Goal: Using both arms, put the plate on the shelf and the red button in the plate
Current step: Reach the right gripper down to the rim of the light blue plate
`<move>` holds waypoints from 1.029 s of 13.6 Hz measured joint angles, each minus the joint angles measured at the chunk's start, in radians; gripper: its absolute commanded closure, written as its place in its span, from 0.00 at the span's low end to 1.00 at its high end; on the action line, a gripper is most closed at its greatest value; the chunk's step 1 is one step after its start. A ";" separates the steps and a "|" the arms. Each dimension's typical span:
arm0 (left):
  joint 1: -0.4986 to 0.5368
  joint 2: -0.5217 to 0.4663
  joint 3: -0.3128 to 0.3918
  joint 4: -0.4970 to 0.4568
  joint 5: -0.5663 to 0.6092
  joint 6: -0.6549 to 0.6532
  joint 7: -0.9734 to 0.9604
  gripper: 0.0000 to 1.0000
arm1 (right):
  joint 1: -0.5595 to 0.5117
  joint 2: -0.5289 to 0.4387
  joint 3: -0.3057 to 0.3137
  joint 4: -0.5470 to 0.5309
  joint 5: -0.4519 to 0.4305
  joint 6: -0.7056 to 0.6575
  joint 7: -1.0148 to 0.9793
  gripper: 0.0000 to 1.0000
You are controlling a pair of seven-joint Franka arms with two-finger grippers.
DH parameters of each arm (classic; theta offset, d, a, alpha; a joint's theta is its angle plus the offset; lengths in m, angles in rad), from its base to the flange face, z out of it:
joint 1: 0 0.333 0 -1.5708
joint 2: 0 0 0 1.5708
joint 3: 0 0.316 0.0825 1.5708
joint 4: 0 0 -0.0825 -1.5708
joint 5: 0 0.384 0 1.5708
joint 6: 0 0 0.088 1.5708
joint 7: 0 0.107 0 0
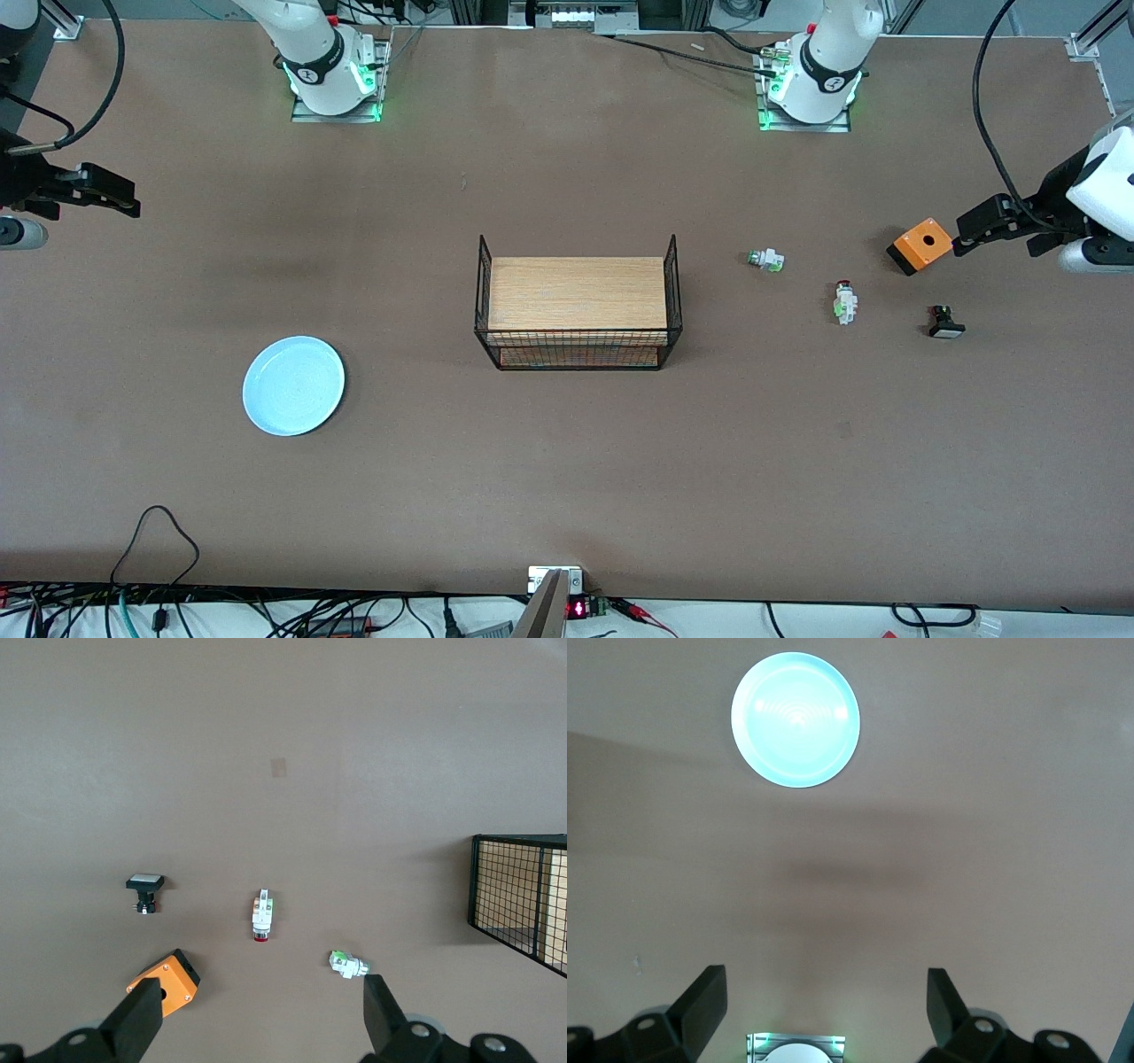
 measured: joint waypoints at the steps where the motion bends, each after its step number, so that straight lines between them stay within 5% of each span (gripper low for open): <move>1: 0.000 0.000 0.000 0.000 0.000 0.000 0.000 0.00 | 0.000 0.000 0.000 0.000 0.000 -0.003 0.000 0.00; 14: 0.005 0.000 0.002 0.000 0.000 0.000 0.000 0.00 | -0.055 0.155 -0.016 0.004 0.000 0.157 0.005 0.00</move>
